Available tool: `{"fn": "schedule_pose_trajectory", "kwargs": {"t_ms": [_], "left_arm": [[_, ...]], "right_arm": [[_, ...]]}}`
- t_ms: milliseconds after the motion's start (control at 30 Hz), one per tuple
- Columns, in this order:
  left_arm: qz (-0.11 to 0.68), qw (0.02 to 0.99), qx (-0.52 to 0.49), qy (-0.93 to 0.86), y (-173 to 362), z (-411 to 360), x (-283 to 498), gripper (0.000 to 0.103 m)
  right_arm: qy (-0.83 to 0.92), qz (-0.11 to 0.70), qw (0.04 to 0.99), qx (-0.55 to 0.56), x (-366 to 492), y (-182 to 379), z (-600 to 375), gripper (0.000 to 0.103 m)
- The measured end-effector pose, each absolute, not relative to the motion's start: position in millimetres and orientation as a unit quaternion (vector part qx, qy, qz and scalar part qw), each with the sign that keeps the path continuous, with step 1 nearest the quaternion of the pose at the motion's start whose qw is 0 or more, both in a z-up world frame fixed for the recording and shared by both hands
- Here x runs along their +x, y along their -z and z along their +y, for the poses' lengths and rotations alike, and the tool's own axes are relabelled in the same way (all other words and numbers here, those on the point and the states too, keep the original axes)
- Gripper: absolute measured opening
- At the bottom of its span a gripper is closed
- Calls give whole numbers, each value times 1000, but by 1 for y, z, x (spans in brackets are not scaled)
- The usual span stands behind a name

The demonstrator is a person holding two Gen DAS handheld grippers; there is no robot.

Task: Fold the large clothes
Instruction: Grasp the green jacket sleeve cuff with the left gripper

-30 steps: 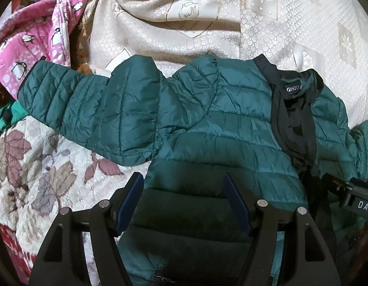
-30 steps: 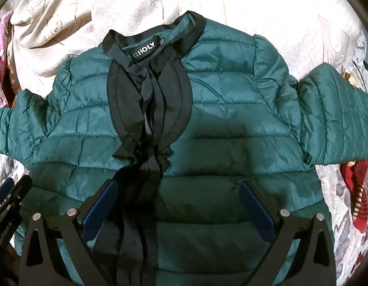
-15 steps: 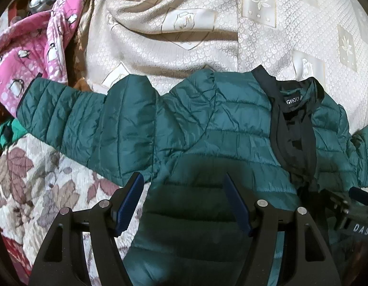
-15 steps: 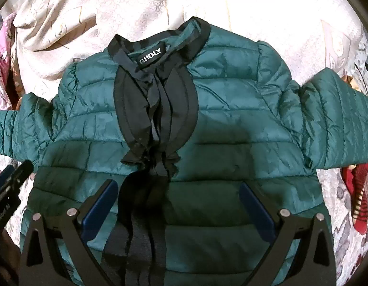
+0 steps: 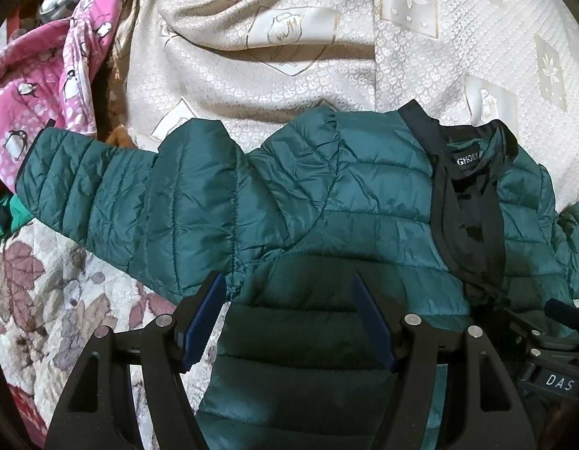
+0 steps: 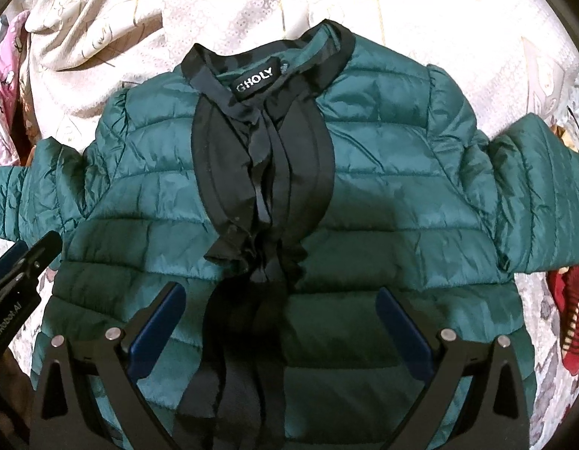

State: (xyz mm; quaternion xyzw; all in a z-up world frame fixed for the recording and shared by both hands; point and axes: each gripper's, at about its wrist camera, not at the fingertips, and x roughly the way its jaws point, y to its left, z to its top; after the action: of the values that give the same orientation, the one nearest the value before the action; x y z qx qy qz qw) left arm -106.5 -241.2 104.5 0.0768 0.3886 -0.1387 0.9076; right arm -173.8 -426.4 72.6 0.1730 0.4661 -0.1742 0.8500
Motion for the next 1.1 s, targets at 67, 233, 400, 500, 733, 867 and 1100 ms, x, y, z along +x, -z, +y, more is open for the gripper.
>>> {"fn": "schedule_pose_trajectory", "kwargs": {"t_ms": [67, 233, 400, 500, 733, 867, 1100], "left_arm": [[390, 907, 75, 138, -104, -240, -104, 40], [383, 912, 64, 135, -109, -231, -97, 40], [379, 916, 57, 123, -114, -207, -84, 40], [377, 918, 59, 106, -117, -187, -73, 40], [375, 925, 25, 52, -125, -115, -41, 40], [371, 929, -21, 8, -125, -62, -17, 40], [326, 941, -55, -76, -129, 9, 15, 40]], "right_arm": [[173, 467, 849, 174, -172, -71, -426, 103], [170, 469, 849, 172, -168, -69, -421, 103], [163, 469, 851, 168, -166, -68, -415, 103], [158, 470, 852, 169, -163, -66, -411, 103], [154, 475, 850, 167, -161, -64, -408, 103], [151, 481, 847, 170, -159, -60, -408, 103], [147, 486, 846, 166, -156, -58, -408, 103]]}}
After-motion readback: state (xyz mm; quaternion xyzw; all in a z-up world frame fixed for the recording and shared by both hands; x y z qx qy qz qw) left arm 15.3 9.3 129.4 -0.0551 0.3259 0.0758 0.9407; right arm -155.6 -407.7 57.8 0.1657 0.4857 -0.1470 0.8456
